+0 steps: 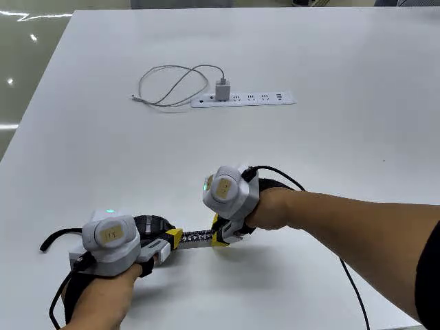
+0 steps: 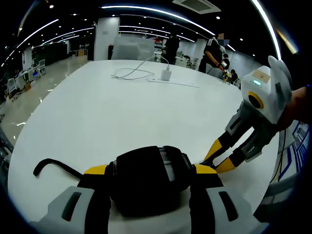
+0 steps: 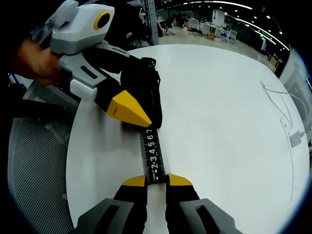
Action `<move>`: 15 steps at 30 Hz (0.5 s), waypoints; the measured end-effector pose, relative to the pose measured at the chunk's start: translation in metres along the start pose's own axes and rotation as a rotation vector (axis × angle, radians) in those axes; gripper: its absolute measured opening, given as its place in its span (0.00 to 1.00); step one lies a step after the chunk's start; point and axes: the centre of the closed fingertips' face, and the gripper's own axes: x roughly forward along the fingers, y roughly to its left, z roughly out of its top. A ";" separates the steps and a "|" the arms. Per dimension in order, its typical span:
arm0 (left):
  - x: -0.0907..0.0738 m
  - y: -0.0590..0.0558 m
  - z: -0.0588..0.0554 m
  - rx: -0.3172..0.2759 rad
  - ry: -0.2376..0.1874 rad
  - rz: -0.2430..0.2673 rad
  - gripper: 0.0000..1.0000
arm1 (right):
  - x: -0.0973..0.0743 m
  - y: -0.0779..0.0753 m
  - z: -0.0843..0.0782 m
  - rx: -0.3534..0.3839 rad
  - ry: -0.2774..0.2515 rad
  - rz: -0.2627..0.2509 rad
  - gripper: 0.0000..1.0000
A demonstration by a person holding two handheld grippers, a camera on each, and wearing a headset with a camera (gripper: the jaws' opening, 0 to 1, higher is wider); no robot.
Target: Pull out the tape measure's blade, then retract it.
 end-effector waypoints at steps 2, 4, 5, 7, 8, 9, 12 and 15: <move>0.000 0.000 0.000 -0.001 -0.001 0.000 0.62 | 0.001 0.000 0.002 -0.012 -0.004 -0.002 0.10; 0.000 0.000 0.000 -0.001 0.000 -0.001 0.62 | 0.002 0.001 0.003 -0.022 -0.005 -0.003 0.10; 0.000 0.000 0.000 -0.001 0.000 -0.001 0.62 | 0.002 0.001 0.003 -0.021 -0.005 -0.004 0.10; 0.000 0.000 0.000 0.001 0.000 -0.003 0.62 | 0.003 0.000 0.005 -0.014 -0.006 -0.009 0.10; 0.000 0.000 0.000 0.001 0.001 -0.003 0.62 | 0.003 0.001 0.005 -0.015 -0.004 -0.010 0.10; 0.000 -0.001 0.001 0.000 0.000 -0.003 0.62 | 0.004 0.001 0.005 -0.025 -0.004 -0.012 0.10; 0.000 -0.001 0.001 -0.001 0.002 -0.003 0.62 | 0.004 0.001 0.007 -0.029 -0.005 -0.015 0.10; 0.000 0.000 0.001 -0.002 0.002 -0.005 0.62 | 0.006 0.001 0.011 -0.013 -0.026 -0.017 0.10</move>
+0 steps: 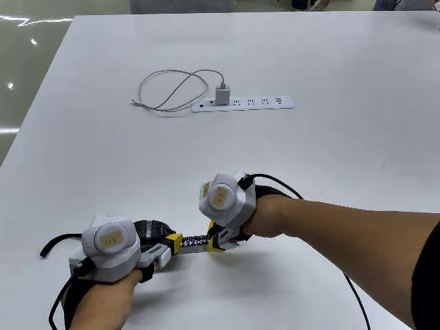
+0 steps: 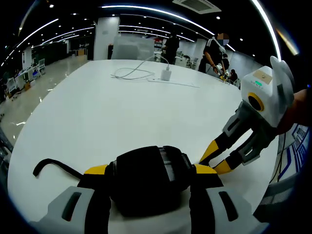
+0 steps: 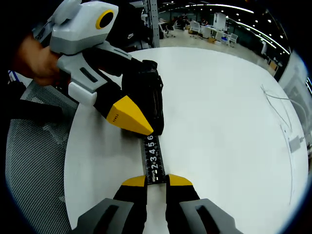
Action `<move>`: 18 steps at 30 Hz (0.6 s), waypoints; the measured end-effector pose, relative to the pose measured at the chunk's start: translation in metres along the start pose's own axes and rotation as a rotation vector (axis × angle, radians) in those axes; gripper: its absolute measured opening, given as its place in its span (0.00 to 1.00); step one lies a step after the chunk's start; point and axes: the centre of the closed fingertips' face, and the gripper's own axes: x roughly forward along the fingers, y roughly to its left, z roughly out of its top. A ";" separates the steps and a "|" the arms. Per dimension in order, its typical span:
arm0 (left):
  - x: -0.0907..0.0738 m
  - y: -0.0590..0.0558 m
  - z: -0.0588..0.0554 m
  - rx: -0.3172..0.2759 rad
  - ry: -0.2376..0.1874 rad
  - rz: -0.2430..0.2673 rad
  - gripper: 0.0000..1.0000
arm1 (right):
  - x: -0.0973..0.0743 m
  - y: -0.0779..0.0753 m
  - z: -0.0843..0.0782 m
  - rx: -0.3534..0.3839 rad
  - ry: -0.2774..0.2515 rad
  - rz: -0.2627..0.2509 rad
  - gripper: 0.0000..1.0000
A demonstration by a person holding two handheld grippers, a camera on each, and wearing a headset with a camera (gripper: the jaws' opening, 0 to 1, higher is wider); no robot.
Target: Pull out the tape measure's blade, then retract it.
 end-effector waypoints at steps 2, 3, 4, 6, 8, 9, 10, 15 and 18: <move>0.000 0.000 0.000 -0.002 0.000 0.000 0.62 | 0.001 0.000 0.003 0.004 -0.012 0.002 0.10; 0.000 0.000 0.000 -0.003 -0.001 0.001 0.62 | 0.002 0.000 0.005 0.007 -0.017 0.000 0.10; 0.000 0.000 0.000 -0.003 0.000 0.001 0.62 | 0.003 0.001 0.006 0.005 -0.017 -0.001 0.10; 0.000 0.000 0.000 -0.002 0.000 -0.001 0.62 | 0.004 0.001 0.007 -0.019 -0.014 -0.001 0.10; 0.000 0.000 0.000 -0.003 0.001 -0.001 0.62 | 0.004 0.001 0.008 -0.028 -0.015 0.002 0.10; 0.000 0.000 0.000 -0.003 0.001 -0.001 0.62 | 0.004 0.001 0.008 -0.028 -0.015 0.003 0.10; 0.000 0.000 0.000 -0.003 0.000 0.000 0.61 | 0.004 0.001 0.009 -0.024 -0.018 0.002 0.10; 0.000 0.000 0.000 -0.007 0.001 0.000 0.61 | 0.006 0.002 0.011 -0.022 -0.028 -0.002 0.10; 0.000 0.000 0.000 -0.008 0.002 -0.001 0.61 | 0.007 0.003 0.013 -0.037 -0.036 -0.006 0.10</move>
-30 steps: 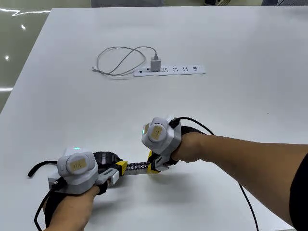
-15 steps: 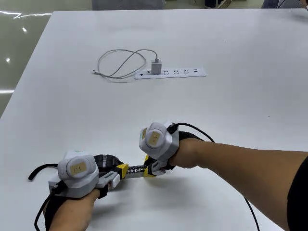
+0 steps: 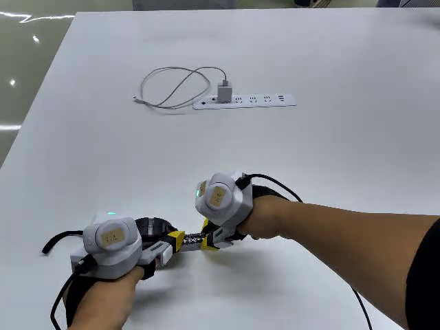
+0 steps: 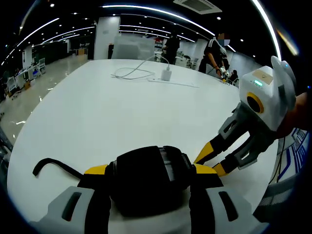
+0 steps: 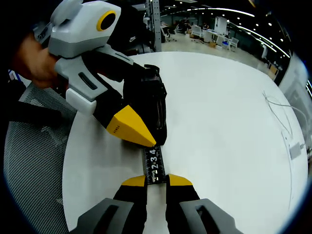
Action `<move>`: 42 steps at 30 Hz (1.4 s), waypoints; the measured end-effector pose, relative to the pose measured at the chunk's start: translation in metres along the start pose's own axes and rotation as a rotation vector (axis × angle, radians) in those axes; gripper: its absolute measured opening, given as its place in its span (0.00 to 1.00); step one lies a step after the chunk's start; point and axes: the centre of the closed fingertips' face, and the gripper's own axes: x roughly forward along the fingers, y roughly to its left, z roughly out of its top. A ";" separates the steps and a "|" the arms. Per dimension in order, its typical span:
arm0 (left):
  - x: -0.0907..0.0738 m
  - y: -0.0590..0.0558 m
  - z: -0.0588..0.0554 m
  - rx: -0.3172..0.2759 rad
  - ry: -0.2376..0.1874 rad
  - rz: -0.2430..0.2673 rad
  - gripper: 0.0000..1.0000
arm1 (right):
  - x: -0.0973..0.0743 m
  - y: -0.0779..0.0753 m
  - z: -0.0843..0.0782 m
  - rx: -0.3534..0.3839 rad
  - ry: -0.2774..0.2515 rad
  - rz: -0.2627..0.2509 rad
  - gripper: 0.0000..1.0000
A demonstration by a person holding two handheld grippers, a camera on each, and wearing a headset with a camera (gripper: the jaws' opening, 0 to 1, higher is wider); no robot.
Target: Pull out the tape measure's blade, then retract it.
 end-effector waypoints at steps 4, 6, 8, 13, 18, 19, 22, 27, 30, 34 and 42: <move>0.000 0.000 0.000 0.001 0.000 -0.002 0.61 | 0.002 0.001 0.005 -0.002 -0.036 -0.003 0.10; 0.000 0.000 0.000 0.001 0.001 -0.002 0.61 | 0.002 0.001 0.007 -0.009 -0.045 -0.007 0.10; 0.000 0.000 0.000 0.001 0.001 -0.002 0.61 | 0.003 0.001 0.008 -0.005 -0.046 -0.007 0.10; 0.000 0.000 0.000 0.000 0.000 -0.001 0.61 | 0.003 0.001 0.010 0.003 -0.057 -0.009 0.10; 0.000 0.000 0.000 -0.001 -0.001 -0.001 0.61 | 0.004 0.002 0.013 0.005 -0.071 -0.001 0.10; 0.000 0.000 0.000 -0.002 -0.002 -0.001 0.61 | 0.004 0.001 0.014 0.006 -0.073 0.000 0.10; 0.000 0.000 0.000 -0.003 -0.002 -0.002 0.61 | 0.005 0.001 0.014 0.013 -0.079 0.004 0.10; -0.001 0.000 -0.001 -0.005 -0.002 -0.001 0.61 | 0.006 0.001 0.016 0.011 -0.089 0.004 0.10; -0.001 0.000 -0.001 -0.004 -0.001 -0.002 0.61 | 0.007 0.001 0.017 0.013 -0.089 0.002 0.10; -0.001 0.000 0.000 -0.008 -0.001 0.000 0.61 | 0.008 0.001 0.019 0.026 -0.101 0.008 0.10; 0.000 0.001 0.000 -0.007 0.002 -0.002 0.61 | 0.012 0.002 0.024 0.028 -0.119 0.017 0.10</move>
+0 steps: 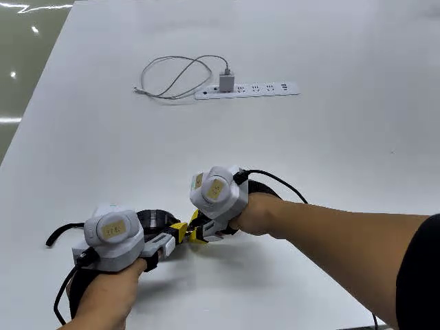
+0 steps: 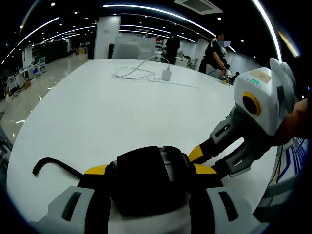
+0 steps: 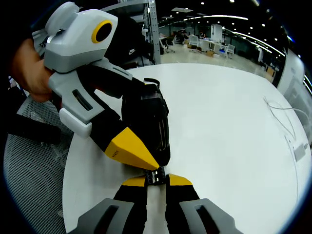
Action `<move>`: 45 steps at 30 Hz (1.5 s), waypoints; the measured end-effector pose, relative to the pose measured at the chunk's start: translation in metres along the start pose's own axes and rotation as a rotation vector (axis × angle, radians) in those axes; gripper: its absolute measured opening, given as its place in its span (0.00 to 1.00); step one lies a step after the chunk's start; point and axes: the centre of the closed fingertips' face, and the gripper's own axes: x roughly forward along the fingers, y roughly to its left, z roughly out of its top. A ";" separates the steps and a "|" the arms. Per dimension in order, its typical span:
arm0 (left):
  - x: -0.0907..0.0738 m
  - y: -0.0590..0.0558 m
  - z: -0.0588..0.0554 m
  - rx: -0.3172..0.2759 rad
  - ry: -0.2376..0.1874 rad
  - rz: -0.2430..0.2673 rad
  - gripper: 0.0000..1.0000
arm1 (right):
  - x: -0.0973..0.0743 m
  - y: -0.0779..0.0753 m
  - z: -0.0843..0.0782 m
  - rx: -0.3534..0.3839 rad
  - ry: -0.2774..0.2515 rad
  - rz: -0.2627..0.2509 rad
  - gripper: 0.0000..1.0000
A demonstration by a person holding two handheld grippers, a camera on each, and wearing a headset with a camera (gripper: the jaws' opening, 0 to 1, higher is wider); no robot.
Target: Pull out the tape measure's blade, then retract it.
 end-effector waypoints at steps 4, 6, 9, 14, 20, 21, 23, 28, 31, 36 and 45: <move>0.000 0.000 0.000 0.002 -0.002 -0.002 0.61 | 0.001 0.000 0.001 -0.001 -0.008 0.003 0.10; 0.000 0.000 0.000 0.001 -0.002 -0.003 0.61 | 0.002 0.001 0.002 0.009 -0.017 0.005 0.09; 0.000 0.000 0.000 0.002 -0.001 -0.004 0.61 | 0.002 0.001 0.003 0.024 -0.025 0.009 0.09; 0.000 -0.001 0.000 0.003 -0.002 -0.006 0.61 | 0.005 0.002 0.006 0.019 -0.026 0.003 0.09; 0.000 0.000 -0.001 0.006 -0.002 -0.008 0.62 | 0.006 0.001 0.007 0.003 -0.013 0.000 0.09; 0.000 0.000 -0.001 0.006 -0.002 -0.008 0.62 | 0.006 0.001 0.007 0.005 -0.015 0.001 0.10; 0.000 0.000 -0.001 0.006 -0.003 -0.006 0.62 | 0.006 0.001 0.007 0.004 -0.016 0.000 0.10; 0.000 0.000 0.000 0.009 -0.008 -0.004 0.62 | 0.007 0.001 0.007 0.001 -0.002 -0.016 0.10; 0.000 0.000 0.000 0.010 -0.006 -0.003 0.62 | 0.007 0.001 0.007 -0.011 0.009 -0.023 0.11; 0.000 -0.001 0.000 0.012 -0.009 -0.001 0.63 | 0.006 0.001 0.007 0.006 0.004 -0.029 0.11; 0.000 -0.002 -0.001 0.023 0.018 -0.019 0.64 | 0.003 0.005 0.004 0.017 0.025 -0.030 0.14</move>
